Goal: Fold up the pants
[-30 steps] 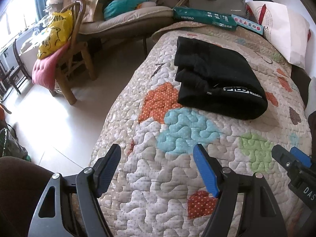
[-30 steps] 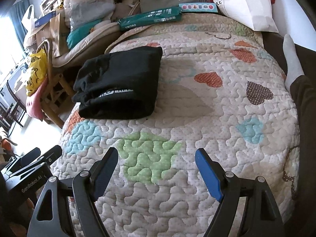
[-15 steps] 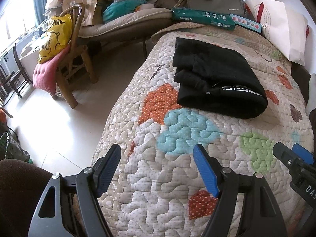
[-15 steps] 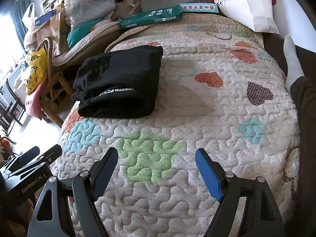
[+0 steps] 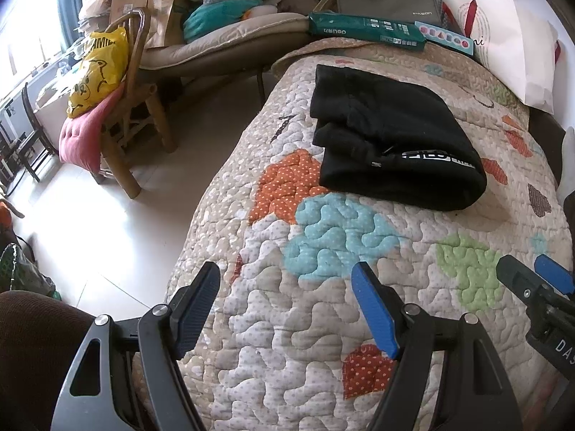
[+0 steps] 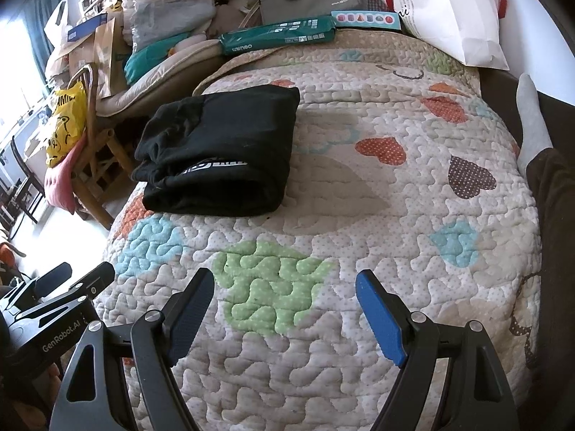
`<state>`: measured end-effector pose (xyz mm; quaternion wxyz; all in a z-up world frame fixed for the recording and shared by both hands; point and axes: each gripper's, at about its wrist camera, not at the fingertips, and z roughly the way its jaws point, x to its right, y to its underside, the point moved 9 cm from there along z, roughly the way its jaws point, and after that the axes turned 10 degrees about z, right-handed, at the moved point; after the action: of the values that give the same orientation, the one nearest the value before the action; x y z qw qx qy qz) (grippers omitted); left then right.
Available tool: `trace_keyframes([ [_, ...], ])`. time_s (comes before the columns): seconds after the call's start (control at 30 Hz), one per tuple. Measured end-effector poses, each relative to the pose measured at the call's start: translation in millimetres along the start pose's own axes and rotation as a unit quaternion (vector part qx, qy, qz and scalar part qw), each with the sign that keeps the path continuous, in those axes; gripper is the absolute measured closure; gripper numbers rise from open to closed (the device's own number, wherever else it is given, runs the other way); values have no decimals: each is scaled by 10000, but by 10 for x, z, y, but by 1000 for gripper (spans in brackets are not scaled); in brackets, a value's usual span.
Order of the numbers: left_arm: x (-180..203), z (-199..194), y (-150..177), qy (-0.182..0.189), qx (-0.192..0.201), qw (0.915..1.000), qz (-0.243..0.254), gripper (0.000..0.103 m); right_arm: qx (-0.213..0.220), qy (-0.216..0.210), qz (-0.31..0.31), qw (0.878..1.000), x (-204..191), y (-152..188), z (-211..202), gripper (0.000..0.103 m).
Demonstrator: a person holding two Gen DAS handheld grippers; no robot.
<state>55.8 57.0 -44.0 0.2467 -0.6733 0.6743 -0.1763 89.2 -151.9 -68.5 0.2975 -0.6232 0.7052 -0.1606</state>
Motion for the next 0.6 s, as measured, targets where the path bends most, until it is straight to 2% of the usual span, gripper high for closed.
trace_keyframes([
  [0.6,-31,17,22,89,-58,9999,-28,28,-108,70,-293,9995,-189,82,81,17],
])
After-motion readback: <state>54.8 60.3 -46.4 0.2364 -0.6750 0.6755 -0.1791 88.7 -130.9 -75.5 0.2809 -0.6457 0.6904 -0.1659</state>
